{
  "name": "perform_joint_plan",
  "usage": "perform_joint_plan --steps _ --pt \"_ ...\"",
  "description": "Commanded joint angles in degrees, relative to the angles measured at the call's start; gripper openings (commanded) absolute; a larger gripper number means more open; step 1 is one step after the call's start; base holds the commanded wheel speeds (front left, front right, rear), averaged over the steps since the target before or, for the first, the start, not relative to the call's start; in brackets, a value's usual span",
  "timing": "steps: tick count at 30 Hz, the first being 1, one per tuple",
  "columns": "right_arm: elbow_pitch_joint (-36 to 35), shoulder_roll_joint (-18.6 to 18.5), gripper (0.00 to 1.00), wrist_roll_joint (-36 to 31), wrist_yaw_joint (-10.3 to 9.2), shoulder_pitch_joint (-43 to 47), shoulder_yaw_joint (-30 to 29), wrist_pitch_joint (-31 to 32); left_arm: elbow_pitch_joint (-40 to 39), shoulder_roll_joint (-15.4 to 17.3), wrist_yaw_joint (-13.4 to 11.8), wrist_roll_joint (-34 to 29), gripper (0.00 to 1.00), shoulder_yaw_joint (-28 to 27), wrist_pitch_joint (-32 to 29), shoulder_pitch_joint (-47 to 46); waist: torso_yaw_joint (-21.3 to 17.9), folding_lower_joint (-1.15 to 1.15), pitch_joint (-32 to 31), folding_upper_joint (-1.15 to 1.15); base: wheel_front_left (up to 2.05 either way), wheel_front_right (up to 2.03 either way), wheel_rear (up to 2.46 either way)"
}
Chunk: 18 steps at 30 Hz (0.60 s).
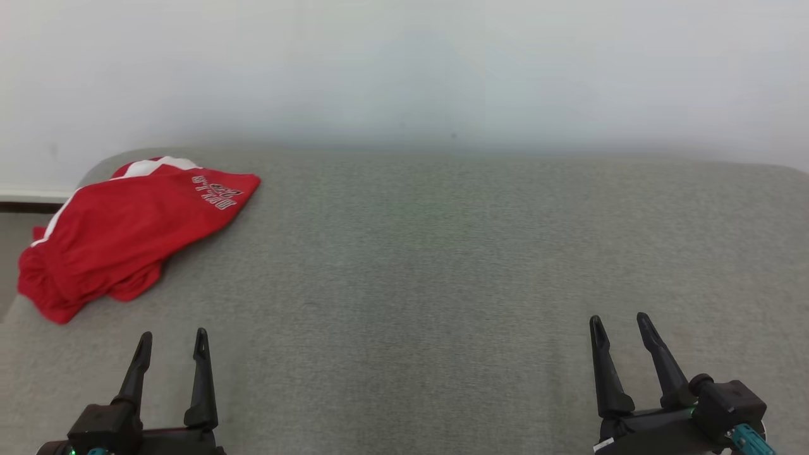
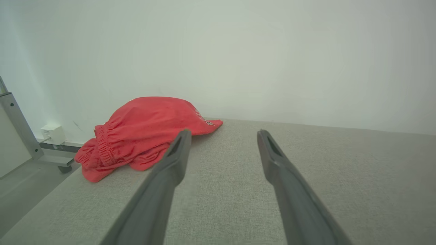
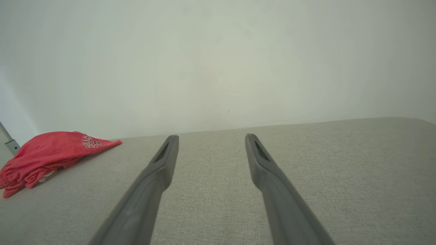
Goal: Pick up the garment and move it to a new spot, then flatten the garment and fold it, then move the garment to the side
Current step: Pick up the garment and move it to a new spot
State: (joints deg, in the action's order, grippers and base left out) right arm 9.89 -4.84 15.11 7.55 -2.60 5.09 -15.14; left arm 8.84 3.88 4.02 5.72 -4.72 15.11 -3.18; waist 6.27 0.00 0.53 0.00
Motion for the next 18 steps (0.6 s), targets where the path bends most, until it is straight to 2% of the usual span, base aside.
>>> perform_joint_plan --steps 1,18 --pt "0.1 -0.3 1.00 0.3 -0.12 0.3 -0.1 0.0 0.3 0.0 -0.1 -0.1 1.00 -0.2 0.1 -0.4 3.1 0.00 0.4 0.00 0.00 0.00 0.00" --pt "1.1 -0.9 1.00 -0.4 -0.12 0.3 0.7 0.0 2.1 -0.1 -0.3 0.5 1.00 -1.2 0.1 -0.3 17.7 0.00 1.5 0.00 0.00 0.00 0.00"
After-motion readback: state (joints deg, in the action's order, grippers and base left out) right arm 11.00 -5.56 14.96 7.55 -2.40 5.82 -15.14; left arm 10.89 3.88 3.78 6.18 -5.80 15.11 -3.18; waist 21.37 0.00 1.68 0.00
